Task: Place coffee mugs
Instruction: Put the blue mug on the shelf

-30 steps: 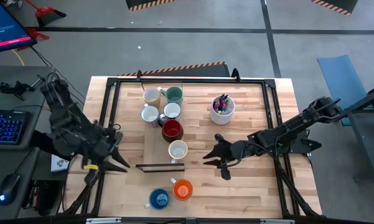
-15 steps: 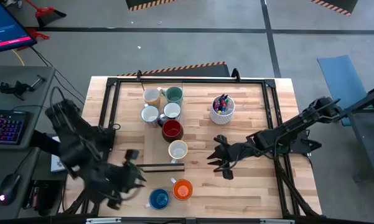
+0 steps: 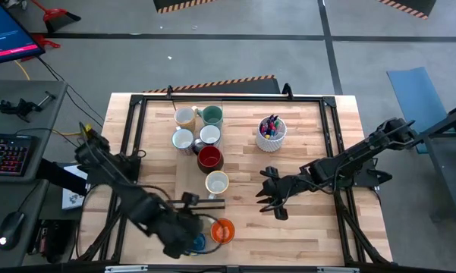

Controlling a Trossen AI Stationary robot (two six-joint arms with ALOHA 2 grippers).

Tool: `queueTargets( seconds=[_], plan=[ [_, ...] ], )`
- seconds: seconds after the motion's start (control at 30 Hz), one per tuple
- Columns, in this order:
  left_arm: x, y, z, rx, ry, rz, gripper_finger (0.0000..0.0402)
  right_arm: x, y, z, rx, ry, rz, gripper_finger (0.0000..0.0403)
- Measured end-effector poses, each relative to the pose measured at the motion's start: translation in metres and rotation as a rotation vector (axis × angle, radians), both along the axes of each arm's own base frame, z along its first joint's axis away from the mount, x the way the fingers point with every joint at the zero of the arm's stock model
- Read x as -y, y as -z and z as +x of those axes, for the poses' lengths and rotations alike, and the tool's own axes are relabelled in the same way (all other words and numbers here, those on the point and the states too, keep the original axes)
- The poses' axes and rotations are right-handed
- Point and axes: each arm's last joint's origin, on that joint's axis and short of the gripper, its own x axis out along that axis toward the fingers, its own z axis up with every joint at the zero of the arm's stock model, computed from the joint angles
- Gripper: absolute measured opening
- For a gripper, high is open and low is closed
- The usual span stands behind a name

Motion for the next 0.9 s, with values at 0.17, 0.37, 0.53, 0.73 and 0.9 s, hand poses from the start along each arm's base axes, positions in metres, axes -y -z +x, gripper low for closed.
queueTargets(
  seconds=[0.17, 0.37, 0.53, 0.73, 0.9],
  plan=[
    [0.0, 0.023, 0.023, -0.076, 0.035, -0.018, 0.0063, 0.0, 0.001, -0.001, -0.01, 0.0, -0.004, 0.008],
    [-0.012, 0.034, 0.037, -0.146, -0.076, -0.072, 0.0063, 0.001, 0.003, -0.002, -0.036, -0.001, -0.016, 0.008],
    [-0.016, 0.033, 0.039, -0.147, -0.092, -0.087, 0.0063, 0.001, 0.004, -0.003, -0.049, -0.001, -0.022, 0.008],
    [-0.008, 0.046, 0.037, -0.196, -0.082, -0.098, 0.0063, 0.001, 0.004, -0.003, -0.051, -0.001, -0.023, 0.008],
    [-0.001, 0.058, 0.035, -0.211, -0.058, -0.156, 0.0064, 0.002, 0.005, -0.004, -0.059, -0.001, -0.026, 0.008]
  ],
)
